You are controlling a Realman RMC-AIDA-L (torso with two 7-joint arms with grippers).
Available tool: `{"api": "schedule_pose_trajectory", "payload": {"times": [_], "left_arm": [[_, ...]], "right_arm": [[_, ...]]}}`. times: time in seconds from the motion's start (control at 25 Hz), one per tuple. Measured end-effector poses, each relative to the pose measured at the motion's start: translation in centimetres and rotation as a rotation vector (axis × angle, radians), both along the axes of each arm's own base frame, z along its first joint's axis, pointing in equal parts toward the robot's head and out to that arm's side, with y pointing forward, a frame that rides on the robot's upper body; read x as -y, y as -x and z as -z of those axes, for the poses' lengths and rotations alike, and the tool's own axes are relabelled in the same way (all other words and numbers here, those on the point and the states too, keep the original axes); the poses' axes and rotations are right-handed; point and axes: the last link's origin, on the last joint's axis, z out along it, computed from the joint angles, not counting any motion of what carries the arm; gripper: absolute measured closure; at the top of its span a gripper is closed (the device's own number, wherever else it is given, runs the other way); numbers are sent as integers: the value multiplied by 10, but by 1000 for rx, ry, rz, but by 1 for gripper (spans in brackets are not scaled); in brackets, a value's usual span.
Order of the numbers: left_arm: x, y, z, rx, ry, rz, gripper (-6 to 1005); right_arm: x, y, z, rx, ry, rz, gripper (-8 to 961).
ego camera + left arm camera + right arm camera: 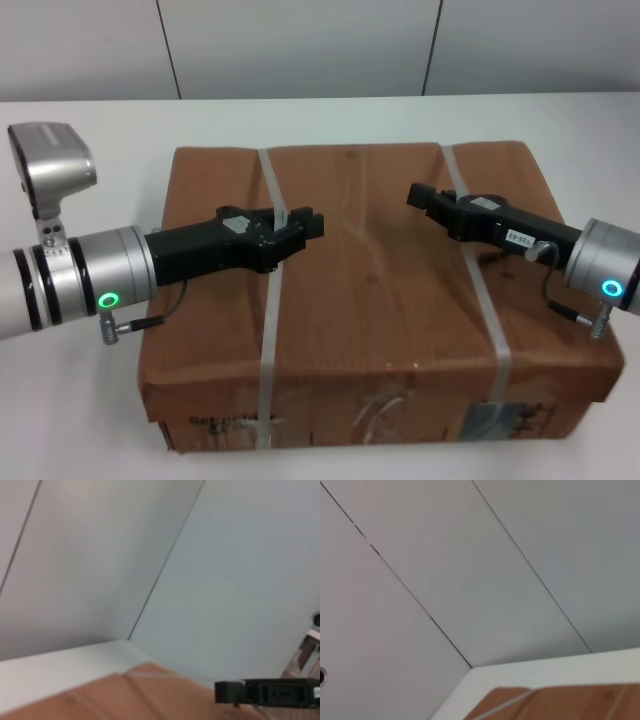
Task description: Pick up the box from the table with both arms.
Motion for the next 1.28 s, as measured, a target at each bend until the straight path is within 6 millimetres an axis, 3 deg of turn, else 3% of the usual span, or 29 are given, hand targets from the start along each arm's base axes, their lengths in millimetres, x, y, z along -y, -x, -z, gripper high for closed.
{"api": "schedule_pose_trajectory", "payload": {"times": [0.44,1.28], "left_arm": [[6,-14,-22,86,43,75,834],[8,-14,-24,95,48,83,841]], "right_arm": [[8,12,-12,-111,36,-53,925],[12,14,-14,-144,44,-70,925]]}}
